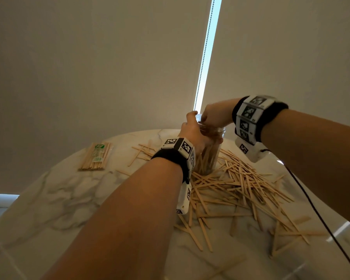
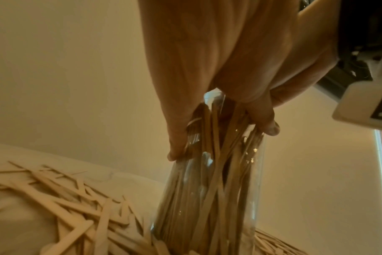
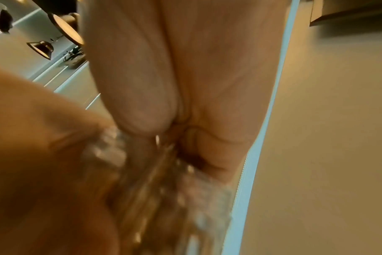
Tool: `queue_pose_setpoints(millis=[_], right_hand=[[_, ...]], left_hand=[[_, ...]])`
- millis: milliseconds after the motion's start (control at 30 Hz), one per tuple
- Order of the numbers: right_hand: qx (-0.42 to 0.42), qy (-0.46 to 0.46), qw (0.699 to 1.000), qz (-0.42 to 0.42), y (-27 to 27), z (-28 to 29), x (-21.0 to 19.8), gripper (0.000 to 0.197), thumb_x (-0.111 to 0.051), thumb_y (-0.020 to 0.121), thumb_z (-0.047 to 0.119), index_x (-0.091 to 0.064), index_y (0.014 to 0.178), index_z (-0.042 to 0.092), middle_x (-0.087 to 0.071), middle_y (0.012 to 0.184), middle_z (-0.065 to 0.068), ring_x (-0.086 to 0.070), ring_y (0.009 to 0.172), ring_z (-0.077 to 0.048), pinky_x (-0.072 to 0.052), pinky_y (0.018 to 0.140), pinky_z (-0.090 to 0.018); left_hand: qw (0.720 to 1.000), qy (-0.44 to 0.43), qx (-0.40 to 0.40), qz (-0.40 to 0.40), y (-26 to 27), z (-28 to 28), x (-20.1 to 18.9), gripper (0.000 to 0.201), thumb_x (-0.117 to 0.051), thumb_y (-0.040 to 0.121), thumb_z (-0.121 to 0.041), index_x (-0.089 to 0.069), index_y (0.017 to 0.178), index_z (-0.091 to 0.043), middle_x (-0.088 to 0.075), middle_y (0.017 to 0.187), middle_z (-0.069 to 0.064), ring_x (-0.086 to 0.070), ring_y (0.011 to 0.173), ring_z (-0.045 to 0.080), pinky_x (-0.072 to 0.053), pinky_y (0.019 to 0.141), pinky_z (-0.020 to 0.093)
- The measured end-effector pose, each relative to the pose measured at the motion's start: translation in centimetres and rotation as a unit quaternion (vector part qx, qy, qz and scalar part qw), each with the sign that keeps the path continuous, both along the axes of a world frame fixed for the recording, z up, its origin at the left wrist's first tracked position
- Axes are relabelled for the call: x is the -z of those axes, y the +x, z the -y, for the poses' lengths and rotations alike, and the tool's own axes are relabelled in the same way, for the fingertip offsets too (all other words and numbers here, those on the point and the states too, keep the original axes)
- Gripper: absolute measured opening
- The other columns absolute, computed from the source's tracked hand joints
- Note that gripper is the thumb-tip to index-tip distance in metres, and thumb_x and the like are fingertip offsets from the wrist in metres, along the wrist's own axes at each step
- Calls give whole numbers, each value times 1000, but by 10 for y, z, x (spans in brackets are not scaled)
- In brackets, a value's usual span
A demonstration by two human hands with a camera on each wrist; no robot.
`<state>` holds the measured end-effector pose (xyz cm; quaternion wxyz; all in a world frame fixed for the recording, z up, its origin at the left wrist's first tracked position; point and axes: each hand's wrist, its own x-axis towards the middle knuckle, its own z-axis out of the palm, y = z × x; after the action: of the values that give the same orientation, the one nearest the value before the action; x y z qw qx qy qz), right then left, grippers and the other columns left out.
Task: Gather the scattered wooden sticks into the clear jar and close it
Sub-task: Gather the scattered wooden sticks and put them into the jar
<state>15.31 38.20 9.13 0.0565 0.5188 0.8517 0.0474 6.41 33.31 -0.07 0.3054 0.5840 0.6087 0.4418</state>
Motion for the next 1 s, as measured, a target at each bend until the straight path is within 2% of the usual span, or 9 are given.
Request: queue_pose_setpoints(millis=[167,300,400,467,533,667,767,900,1000], right_hand=[[-39,-38,997,-57,12,6,-16,9,-66,92,26,-73,96,29,-68,94,11,-60,83,-5,-46,78,-24],[-46,10,983,-180,27,16,-14,18,-64,94,34,-76,99,22,-71,87,10,-69,80,-8,-55,79,-28],[-23,39,964,-261,53,42,-18,17,-63,95,29,-75,101,19,-72,85,8,-71,76,-8,-54,67,-23],[-4,18,966,-258,74,64,-14,16,-62,97,31,-72,98,19,-73,85,6,-70,73,-7,-47,58,-19],[22,-27,971,-235,98,89,-3,17,-63,96,34,-70,94,19,-73,83,4,-69,70,-7,-44,56,-19],[75,-95,976,-180,146,139,32,21,-68,93,34,-74,86,15,-76,75,1,-67,59,-7,-51,62,-23],[120,-142,970,-157,180,174,58,13,-71,90,24,-76,87,12,-77,77,-2,-66,59,-10,-58,73,-27],[147,-182,972,-2,219,219,82,17,-69,89,15,-76,105,15,-70,85,4,-63,77,-14,-57,84,-31],[139,-195,967,88,241,245,98,26,-69,90,21,-74,114,12,-71,99,-2,-58,82,-16,-49,67,-22]], left_hand=[[1000,-10,-6,5,0,2,-2,119,-90,65,-35,-9,153,-32,-52,138,11,-54,124,32,-49,101,51],[997,-52,-9,51,1,9,-10,135,-88,72,-27,19,154,-16,-45,148,13,-48,133,32,-41,109,47],[997,-78,-11,-19,0,26,-15,142,-84,73,-42,31,149,-10,-37,155,15,-42,138,31,-35,112,41],[989,-105,-20,-104,-2,43,-15,137,-80,71,-54,18,155,-8,-33,157,17,-39,140,33,-35,111,42],[975,-102,-37,-193,-7,66,-12,115,-73,73,-65,-17,156,-8,-40,153,15,-45,135,31,-39,108,41],[955,-66,-55,-284,-18,122,-4,51,-68,85,-56,-71,109,-11,-72,108,7,-65,100,24,-50,87,33],[941,-119,-26,-316,-19,167,9,42,-70,84,-52,-70,84,-10,-72,80,6,-67,79,24,-49,69,31],[898,-188,17,-397,4,216,25,61,-69,72,-71,-68,86,-11,-69,85,4,-62,83,21,-42,65,30],[876,-218,38,-428,24,239,35,63,-71,69,-72,-60,100,-19,-64,101,0,-59,96,19,-45,76,30]])
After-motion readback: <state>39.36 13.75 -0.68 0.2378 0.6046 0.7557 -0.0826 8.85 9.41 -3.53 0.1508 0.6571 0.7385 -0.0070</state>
